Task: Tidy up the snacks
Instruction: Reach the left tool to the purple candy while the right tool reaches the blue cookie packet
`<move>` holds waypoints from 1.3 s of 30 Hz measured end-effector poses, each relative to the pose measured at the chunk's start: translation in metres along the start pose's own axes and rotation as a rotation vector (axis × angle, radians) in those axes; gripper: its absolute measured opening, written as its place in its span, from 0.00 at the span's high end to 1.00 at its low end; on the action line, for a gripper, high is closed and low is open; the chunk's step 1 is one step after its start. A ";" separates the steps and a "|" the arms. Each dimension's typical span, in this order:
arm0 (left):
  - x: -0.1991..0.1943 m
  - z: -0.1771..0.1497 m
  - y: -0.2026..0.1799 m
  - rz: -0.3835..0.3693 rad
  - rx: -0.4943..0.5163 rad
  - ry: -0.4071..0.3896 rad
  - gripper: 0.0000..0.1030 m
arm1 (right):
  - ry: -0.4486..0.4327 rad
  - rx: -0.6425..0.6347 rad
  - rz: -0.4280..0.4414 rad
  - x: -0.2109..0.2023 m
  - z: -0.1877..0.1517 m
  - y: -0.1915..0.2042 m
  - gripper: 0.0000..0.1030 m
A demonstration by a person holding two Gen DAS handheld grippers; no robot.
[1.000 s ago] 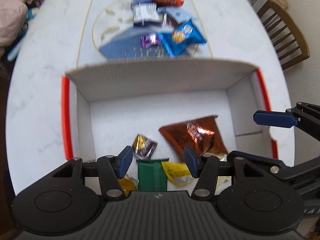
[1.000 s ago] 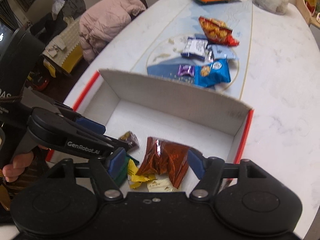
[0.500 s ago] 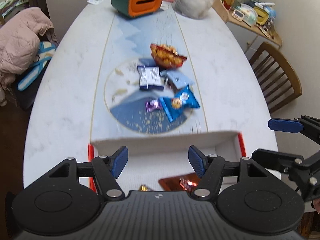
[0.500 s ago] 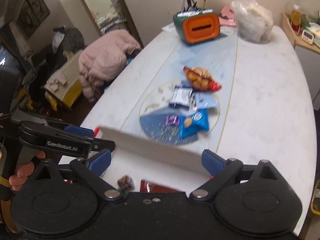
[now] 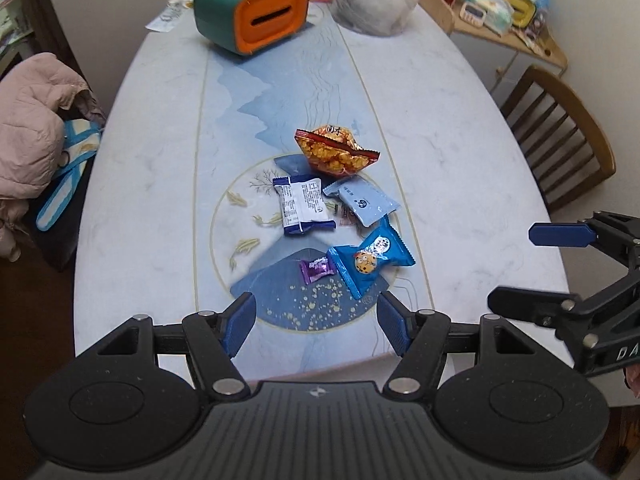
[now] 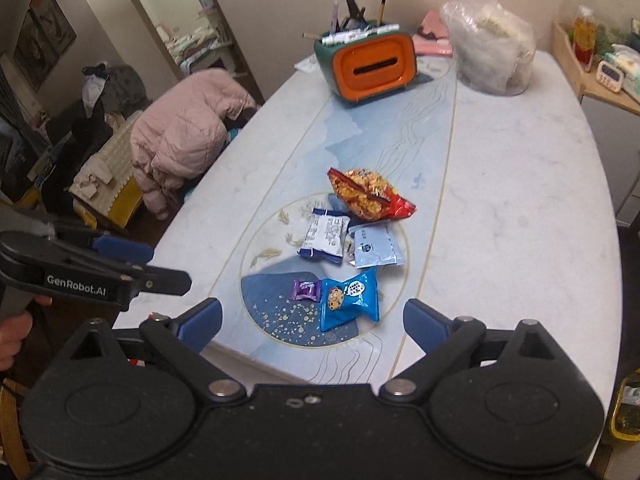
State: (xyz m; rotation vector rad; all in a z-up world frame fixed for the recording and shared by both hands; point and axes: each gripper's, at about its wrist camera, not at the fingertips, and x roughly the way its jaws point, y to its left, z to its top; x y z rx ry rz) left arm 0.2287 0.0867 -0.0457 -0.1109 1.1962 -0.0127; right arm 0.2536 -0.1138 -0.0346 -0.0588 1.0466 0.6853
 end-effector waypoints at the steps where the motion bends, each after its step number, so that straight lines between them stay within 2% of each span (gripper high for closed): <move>1: 0.006 0.005 0.001 -0.005 0.006 0.023 0.36 | 0.015 0.000 0.002 0.005 0.002 -0.001 0.05; 6: 0.043 0.024 -0.006 0.027 0.057 0.102 0.36 | 0.077 -0.003 0.010 0.031 0.010 -0.009 0.05; 9: 0.066 0.034 -0.011 0.045 0.082 0.134 0.36 | 0.128 -0.011 0.015 0.051 0.013 -0.017 0.11; 14: 0.104 0.047 -0.015 0.049 0.111 0.203 0.36 | 0.216 -0.024 0.012 0.086 0.013 -0.030 0.16; 20: 0.136 0.060 -0.013 0.016 0.134 0.267 0.36 | 0.273 0.011 0.024 0.122 0.017 -0.045 0.17; 26: 0.160 0.064 -0.012 0.002 0.164 0.309 0.36 | 0.313 0.012 0.038 0.150 0.017 -0.048 0.20; 29: 0.167 0.065 -0.012 0.020 0.184 0.305 0.36 | 0.327 0.014 0.041 0.162 0.018 -0.050 0.25; 32: 0.171 0.065 -0.011 0.000 0.201 0.313 0.36 | 0.340 0.016 0.054 0.169 0.017 -0.051 0.27; 35: 0.176 0.065 -0.012 -0.010 0.226 0.325 0.36 | 0.346 0.016 0.051 0.174 0.018 -0.053 0.35; 37: 0.180 0.065 -0.012 -0.013 0.237 0.327 0.36 | 0.353 0.024 0.053 0.177 0.017 -0.055 0.45; 39: 0.184 0.065 -0.012 -0.021 0.247 0.336 0.36 | 0.356 0.035 0.054 0.178 0.015 -0.058 0.49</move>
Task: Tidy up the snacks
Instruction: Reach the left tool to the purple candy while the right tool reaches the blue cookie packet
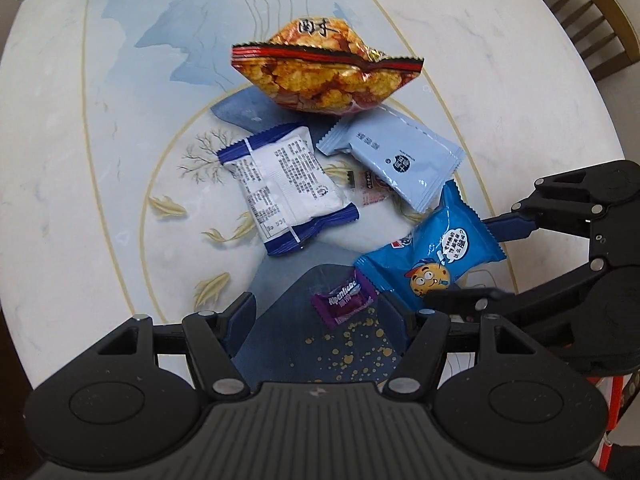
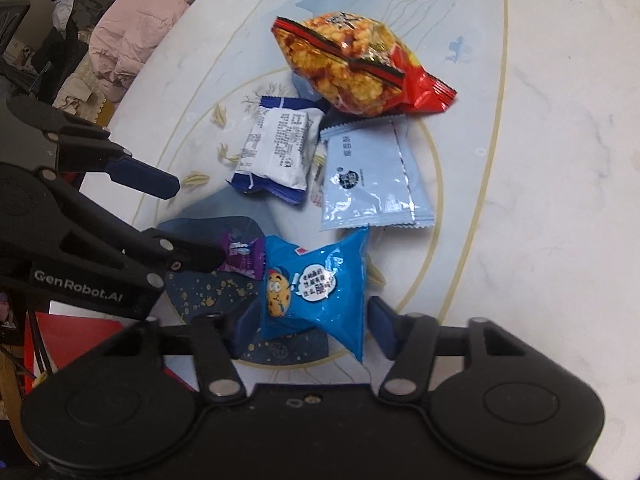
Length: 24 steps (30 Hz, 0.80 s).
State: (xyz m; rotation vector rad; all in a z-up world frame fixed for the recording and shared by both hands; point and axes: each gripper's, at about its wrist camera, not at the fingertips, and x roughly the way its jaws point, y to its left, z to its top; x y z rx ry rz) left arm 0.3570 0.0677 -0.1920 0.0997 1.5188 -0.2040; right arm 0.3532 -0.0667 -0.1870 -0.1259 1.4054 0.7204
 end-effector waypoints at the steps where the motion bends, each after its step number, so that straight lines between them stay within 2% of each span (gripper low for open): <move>1: 0.002 0.000 0.000 0.001 0.007 0.003 0.36 | -0.002 0.007 0.004 0.000 -0.001 -0.002 0.53; 5: 0.008 -0.001 -0.003 0.003 0.047 0.003 0.36 | -0.020 0.034 0.021 -0.003 -0.005 -0.008 0.58; 7: 0.010 0.000 -0.003 -0.002 0.056 -0.005 0.36 | -0.026 0.040 0.016 -0.005 -0.008 -0.010 0.65; 13: 0.015 0.001 -0.015 -0.023 0.141 -0.013 0.36 | -0.024 0.054 0.032 -0.013 -0.021 -0.019 0.67; 19: 0.024 0.002 -0.028 -0.009 0.201 -0.013 0.38 | -0.023 0.054 0.047 -0.021 -0.035 -0.023 0.68; 24: 0.034 0.002 -0.034 0.026 0.230 -0.001 0.50 | -0.024 0.059 0.051 -0.023 -0.041 -0.024 0.68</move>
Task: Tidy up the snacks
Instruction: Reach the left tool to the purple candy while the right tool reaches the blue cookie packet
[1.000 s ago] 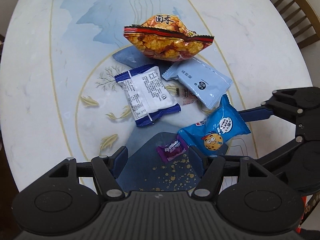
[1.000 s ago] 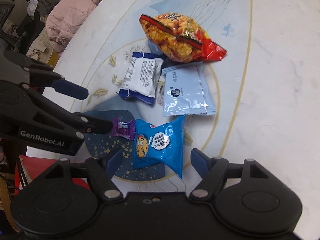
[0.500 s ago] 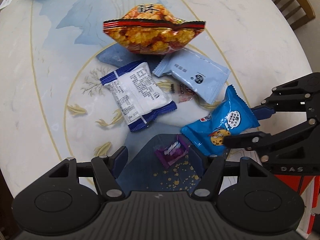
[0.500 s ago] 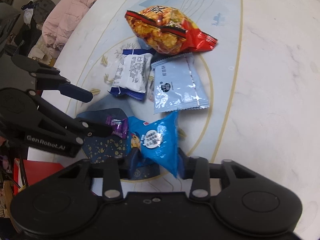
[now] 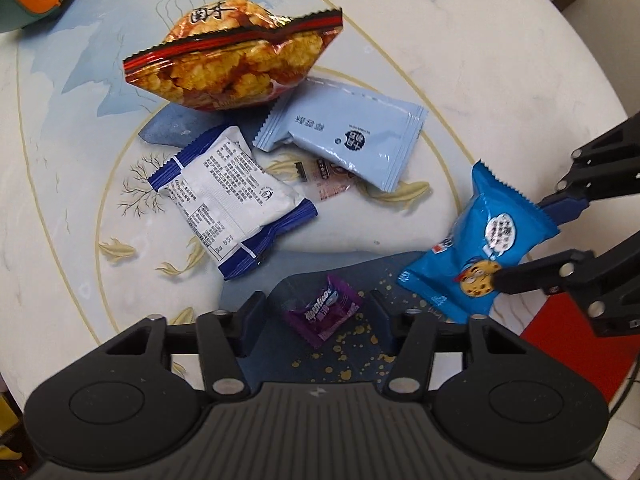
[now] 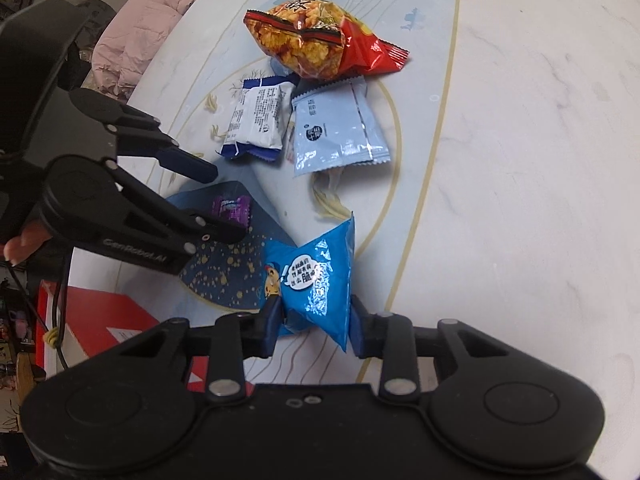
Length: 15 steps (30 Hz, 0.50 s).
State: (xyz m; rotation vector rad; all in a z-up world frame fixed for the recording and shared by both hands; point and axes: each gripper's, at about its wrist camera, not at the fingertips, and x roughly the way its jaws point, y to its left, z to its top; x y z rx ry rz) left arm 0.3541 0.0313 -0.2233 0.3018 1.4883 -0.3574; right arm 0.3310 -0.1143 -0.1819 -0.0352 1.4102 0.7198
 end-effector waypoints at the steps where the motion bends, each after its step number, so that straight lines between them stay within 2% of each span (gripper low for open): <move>1: 0.002 0.001 -0.001 0.008 0.002 0.005 0.54 | -0.002 0.002 0.000 0.000 0.000 0.000 0.68; 4: 0.004 0.002 -0.003 0.020 0.008 0.000 0.60 | -0.008 0.009 0.002 -0.001 -0.002 -0.001 0.68; 8: -0.002 -0.001 -0.001 -0.007 -0.004 -0.015 0.72 | -0.015 0.013 0.006 -0.003 -0.002 -0.001 0.69; 15: -0.016 -0.008 0.007 -0.020 -0.054 -0.068 0.79 | -0.041 0.033 0.013 -0.013 -0.004 -0.001 0.70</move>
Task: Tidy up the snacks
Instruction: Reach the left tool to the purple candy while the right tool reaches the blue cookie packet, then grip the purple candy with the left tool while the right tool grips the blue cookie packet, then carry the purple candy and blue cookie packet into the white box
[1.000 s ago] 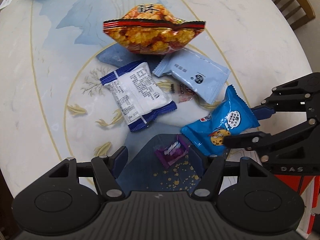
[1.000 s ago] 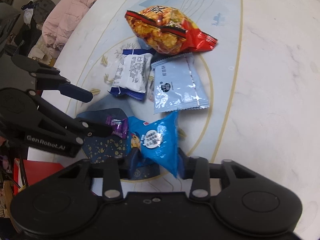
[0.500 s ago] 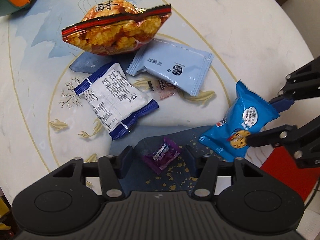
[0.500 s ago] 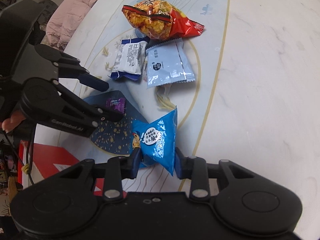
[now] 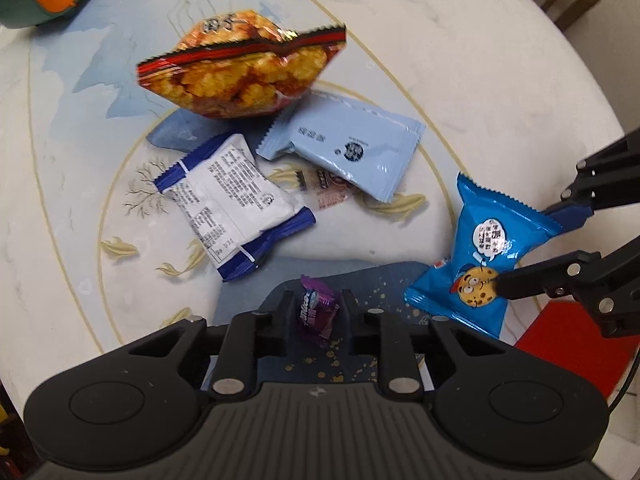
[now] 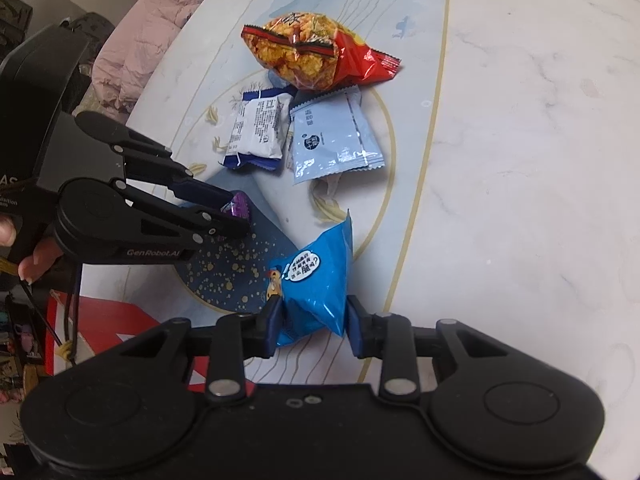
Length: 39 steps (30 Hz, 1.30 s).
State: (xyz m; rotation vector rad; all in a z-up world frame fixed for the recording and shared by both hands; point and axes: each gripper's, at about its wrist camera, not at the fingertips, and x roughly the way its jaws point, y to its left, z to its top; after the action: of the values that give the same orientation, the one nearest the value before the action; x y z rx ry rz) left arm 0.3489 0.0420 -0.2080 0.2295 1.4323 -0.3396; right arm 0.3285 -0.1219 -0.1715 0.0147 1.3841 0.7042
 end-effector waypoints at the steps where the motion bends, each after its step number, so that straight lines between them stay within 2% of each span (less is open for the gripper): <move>1: -0.003 -0.002 0.001 0.000 -0.013 -0.009 0.79 | -0.006 0.004 0.001 -0.002 0.000 0.000 0.71; 10: -0.027 -0.019 0.014 0.022 -0.117 -0.070 0.79 | -0.082 0.029 -0.017 -0.030 -0.007 0.008 0.73; 19: -0.075 -0.028 0.009 0.019 -0.190 -0.174 0.79 | -0.184 0.028 -0.015 -0.074 -0.019 0.024 0.74; 31: -0.138 -0.075 -0.026 0.014 -0.180 -0.279 0.79 | -0.266 -0.012 -0.014 -0.117 -0.053 0.058 0.74; 39: -0.156 -0.120 -0.051 -0.006 -0.181 -0.294 0.79 | -0.288 -0.034 0.003 -0.131 -0.083 0.080 0.73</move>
State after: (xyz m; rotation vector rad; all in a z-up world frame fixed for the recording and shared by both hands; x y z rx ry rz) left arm 0.2030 0.0520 -0.0666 0.0256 1.1651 -0.2352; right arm 0.2165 -0.1505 -0.0415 0.0884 1.0968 0.6985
